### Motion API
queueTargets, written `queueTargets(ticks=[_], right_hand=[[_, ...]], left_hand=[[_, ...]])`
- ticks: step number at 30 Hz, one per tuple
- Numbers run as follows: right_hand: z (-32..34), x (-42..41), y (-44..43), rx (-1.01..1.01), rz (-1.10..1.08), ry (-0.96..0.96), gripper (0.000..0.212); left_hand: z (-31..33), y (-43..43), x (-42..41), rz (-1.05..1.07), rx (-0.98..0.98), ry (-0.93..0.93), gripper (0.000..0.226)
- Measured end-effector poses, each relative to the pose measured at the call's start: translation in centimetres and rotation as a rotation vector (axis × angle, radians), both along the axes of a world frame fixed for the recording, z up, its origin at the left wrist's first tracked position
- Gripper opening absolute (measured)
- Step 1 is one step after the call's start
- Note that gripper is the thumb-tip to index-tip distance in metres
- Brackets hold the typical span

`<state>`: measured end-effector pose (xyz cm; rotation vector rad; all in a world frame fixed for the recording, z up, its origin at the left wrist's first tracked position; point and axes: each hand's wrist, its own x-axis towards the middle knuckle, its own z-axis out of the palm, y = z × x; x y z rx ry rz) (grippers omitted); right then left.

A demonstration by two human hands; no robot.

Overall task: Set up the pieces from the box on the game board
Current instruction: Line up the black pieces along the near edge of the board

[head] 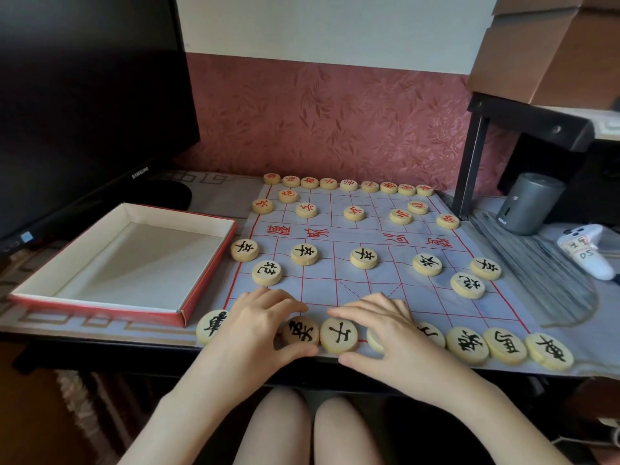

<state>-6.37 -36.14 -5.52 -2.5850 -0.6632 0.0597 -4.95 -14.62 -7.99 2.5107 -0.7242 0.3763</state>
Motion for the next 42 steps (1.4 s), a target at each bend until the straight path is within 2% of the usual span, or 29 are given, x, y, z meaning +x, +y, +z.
queueTargets(ticks=[2,8,12,18,21,37,42], right_hand=[[-0.3,0.3,0.0,-0.002,-0.003,-0.022,0.051],[-1.4,0.8,0.4,-0.061,-0.069,-0.122,0.088],[-1.6,0.6,0.6,-0.088,-0.085,-0.151,0.092],[-1.3,0.3,0.1,-0.037,-0.034,-0.116,0.068],[-1.5,0.3,0.0,-0.019,-0.042,-0.113,0.062],[-2.0,0.5,0.4,-0.020,-0.093,-0.175,0.067],[-1.4,0.1,0.1,-0.012,-0.083,-0.164,0.078]], left_hand=[[0.0,-0.1,0.1,-0.003,-0.005,-0.004,0.052],[0.2,0.0,-0.4,-0.062,-0.006,0.084,0.060],[0.5,0.4,-1.0,-0.080,-0.022,0.100,0.057],[0.2,0.3,-0.6,-0.061,-0.050,0.094,0.071],[-0.2,0.3,-0.4,-0.051,-0.022,0.089,0.063],[-0.4,0.1,-0.6,-0.043,-0.035,0.074,0.059],[-0.1,0.1,-0.8,-0.029,-0.080,0.077,0.068]])
